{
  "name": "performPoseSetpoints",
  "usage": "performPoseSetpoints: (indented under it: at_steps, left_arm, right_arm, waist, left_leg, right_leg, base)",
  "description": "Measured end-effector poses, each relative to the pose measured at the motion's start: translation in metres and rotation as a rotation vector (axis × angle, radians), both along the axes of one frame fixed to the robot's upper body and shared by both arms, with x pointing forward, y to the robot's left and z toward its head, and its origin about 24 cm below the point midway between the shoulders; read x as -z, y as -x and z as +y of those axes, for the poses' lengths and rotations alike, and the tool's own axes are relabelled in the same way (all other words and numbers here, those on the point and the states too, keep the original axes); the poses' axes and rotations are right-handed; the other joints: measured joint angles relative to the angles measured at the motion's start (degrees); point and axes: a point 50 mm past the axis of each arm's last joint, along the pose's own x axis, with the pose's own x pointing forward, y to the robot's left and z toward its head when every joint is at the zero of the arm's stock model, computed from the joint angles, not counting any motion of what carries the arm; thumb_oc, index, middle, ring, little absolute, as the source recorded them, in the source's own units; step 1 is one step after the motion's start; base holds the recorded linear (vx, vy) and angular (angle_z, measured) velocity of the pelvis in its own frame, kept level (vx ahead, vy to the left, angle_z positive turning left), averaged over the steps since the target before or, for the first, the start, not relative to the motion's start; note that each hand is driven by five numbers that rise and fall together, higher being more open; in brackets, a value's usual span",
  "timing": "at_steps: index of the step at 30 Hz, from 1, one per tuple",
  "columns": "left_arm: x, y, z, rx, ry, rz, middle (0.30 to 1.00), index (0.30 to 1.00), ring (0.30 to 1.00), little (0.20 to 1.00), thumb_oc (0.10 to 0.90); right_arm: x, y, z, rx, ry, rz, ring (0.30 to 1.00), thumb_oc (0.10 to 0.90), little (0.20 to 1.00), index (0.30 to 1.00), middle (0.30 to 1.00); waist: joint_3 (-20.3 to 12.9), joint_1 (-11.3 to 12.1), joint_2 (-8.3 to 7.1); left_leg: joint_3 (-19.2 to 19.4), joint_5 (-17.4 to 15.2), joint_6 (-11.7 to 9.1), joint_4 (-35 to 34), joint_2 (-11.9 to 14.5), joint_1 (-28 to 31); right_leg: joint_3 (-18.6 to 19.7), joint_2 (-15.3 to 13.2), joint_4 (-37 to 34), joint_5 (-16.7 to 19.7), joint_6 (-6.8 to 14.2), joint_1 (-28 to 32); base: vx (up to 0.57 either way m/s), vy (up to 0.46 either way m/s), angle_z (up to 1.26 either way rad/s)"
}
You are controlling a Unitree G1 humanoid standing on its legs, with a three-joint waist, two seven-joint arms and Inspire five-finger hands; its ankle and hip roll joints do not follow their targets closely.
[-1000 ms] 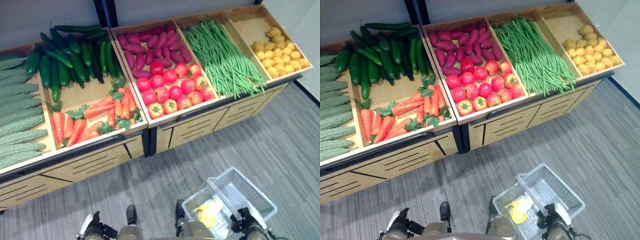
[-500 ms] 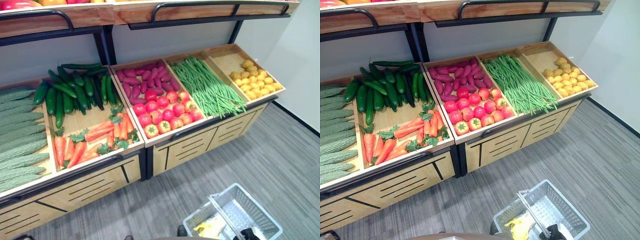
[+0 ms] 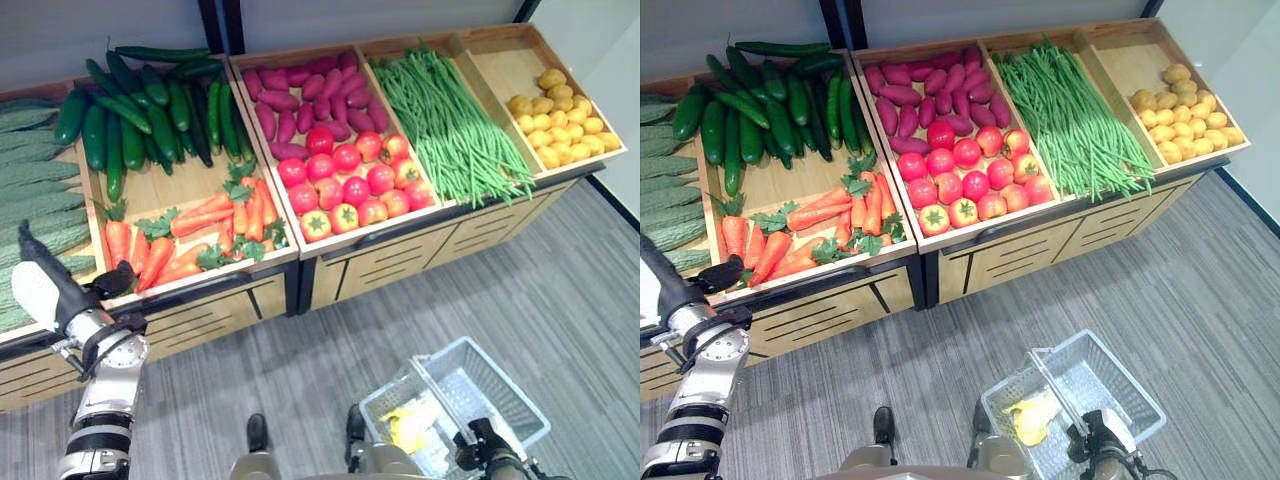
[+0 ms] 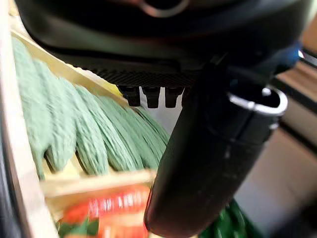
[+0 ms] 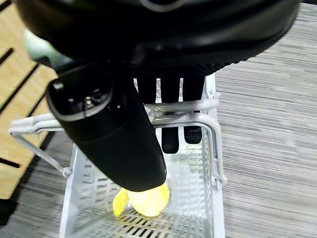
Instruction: Get the vegetables into the basket
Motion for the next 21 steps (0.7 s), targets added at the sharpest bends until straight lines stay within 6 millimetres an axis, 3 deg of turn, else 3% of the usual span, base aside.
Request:
performPoseSetpoints:
  at_steps: [5,13,15,18,21]
  left_arm:
    - [-0.002,-0.008,-0.010,0.133,-0.115,0.099,1.000,1.000,1.000,1.000,0.900]
    - [-0.027,-0.035,-0.019,0.255,-0.266,0.140,1.000,1.000,1.000,1.000,0.900]
    - [-0.040,-0.053,-0.018,0.243,-0.294,0.144,1.000,1.000,1.000,1.000,0.900]
    - [-0.055,-0.065,0.002,0.161,-0.345,0.199,1.000,1.000,1.000,1.000,0.900]
    - [-0.067,-0.073,0.004,0.149,-0.393,0.207,1.000,1.000,1.000,1.000,0.900]
  right_arm:
    - [-0.008,-0.026,0.008,-0.078,-0.005,-0.080,0.300,0.400,0.300,0.300,0.300]
    - [-0.010,-0.034,0.010,-0.106,0.000,-0.089,0.300,0.400,0.300,0.300,0.300]
    - [-0.013,-0.042,0.010,-0.114,0.004,-0.098,0.300,0.400,0.300,0.300,0.300]
    - [-0.018,-0.057,0.015,-0.174,0.013,-0.121,0.300,0.400,0.300,0.300,0.300]
    - [-0.019,-0.059,0.015,-0.191,0.019,-0.121,0.300,0.400,0.300,0.300,0.300]
  waist:
    - [0.65,-0.31,0.62]
    - [2.55,-0.74,0.59]
    - [3.21,-1.19,0.38]
    - [3.37,-2.63,0.18]
    - [3.63,-2.79,0.06]
  left_leg:
    - [0.55,-0.01,-0.02,-0.01,0.02,0.13]
    - [1.29,-0.01,-0.01,0.00,0.00,-0.69]
    - [1.33,0.00,-0.02,-0.01,0.04,-1.03]
    - [1.99,0.03,-0.02,-0.02,0.07,-1.96]
    - [2.65,0.03,-0.02,-0.01,0.13,-2.45]
  right_leg:
    - [0.61,0.01,-0.03,-0.02,0.03,-0.18]
    - [1.60,0.04,0.00,0.49,0.02,-1.58]
    - [1.69,0.08,0.00,0.55,0.03,-2.01]
    - [2.42,0.16,0.01,0.77,-0.01,-3.36]
    - [2.66,0.25,0.03,0.83,-0.05,-4.05]
  base:
    - [-0.03,0.027,-0.05]
    - [-0.03,0.028,-0.07]
    - [0.00,0.000,0.00]
    - [0.01,0.025,-0.11]
    - [0.01,0.023,-0.07]
